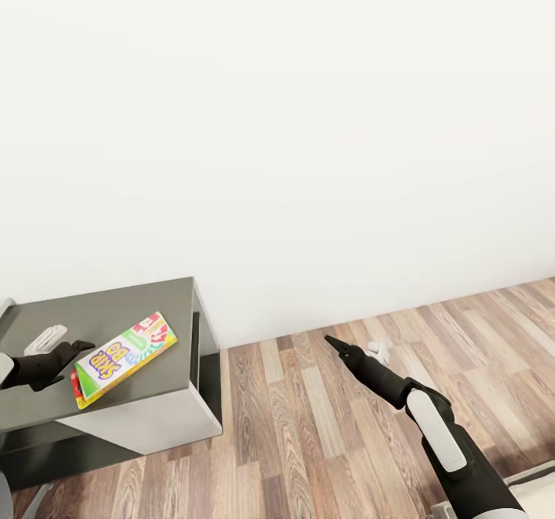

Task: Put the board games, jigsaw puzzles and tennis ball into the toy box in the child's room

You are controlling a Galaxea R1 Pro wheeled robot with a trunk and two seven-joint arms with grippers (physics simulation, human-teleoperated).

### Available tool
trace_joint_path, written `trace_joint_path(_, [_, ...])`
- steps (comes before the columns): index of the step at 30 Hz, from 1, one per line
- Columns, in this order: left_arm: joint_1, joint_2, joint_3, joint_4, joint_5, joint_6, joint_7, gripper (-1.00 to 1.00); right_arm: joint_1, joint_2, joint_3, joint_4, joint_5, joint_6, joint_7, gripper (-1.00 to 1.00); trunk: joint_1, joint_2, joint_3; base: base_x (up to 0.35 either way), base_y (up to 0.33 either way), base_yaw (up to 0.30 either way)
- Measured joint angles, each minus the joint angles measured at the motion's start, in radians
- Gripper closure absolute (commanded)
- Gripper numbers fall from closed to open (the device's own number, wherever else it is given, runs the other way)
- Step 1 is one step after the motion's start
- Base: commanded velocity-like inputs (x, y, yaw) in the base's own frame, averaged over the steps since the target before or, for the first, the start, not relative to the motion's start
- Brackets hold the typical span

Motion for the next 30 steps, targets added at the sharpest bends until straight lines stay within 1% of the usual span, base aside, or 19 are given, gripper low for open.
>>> trace_joint_path(11, [0.0,-0.001,-0.001,0.001,0.0,0.0,-0.001,-1.0,0.0,0.0,0.015,0.001,0.003,-0.001,-0.001,-1.0,0.0,0.0,-0.018,0.0,0.0,0.0])
trace_joint_path(19, [0.001,-0.002,-0.001,0.001,-0.001,0.0,-0.035,-1.0,0.0,0.001,0.016,0.001,0.003,-0.001,-0.001,-1.0,0.0,0.0,-0.031,0.0,0.0,0.0])
trace_joint_path(25, [0.001,-0.002,-0.002,0.001,-0.002,0.0,-0.041,-1.0,0.0,0.001,0.016,0.001,0.003,-0.002,-0.001,-1.0,0.0,0.0,-0.041,0.0,0.0,0.0])
trace_joint_path(30, [0.002,-0.008,-0.002,0.001,-0.003,0.0,-0.042,-1.0,0.0,0.001,0.017,0.001,0.003,-0.002,-0.001,-1.0,0.0,0.0,-0.049,0.0,0.0,0.0])
